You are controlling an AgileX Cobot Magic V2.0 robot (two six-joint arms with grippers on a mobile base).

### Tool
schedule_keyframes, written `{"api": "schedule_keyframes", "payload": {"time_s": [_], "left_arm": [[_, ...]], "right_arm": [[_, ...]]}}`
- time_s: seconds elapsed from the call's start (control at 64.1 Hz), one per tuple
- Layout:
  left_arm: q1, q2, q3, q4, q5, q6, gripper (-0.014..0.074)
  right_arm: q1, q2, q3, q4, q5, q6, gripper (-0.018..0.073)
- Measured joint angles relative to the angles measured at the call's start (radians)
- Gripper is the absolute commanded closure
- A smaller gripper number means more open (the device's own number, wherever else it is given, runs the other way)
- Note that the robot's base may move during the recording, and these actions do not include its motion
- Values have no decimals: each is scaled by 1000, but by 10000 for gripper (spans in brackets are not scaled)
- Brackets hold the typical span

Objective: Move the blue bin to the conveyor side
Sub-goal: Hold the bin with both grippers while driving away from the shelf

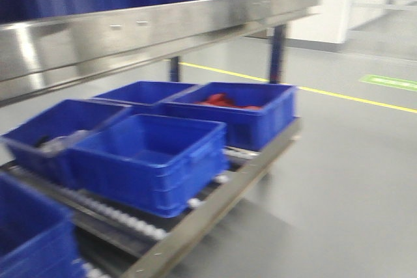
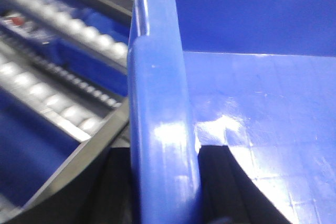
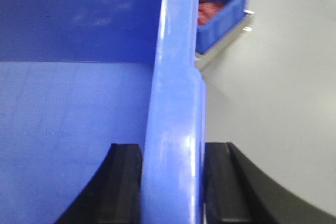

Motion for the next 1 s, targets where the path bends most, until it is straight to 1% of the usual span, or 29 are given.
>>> {"api": "schedule_keyframes", "payload": {"time_s": [0.999], "left_arm": [[0,0,0,-2,0,0,616]], "right_arm": [[0,0,0,-2,0,0,648]]}}
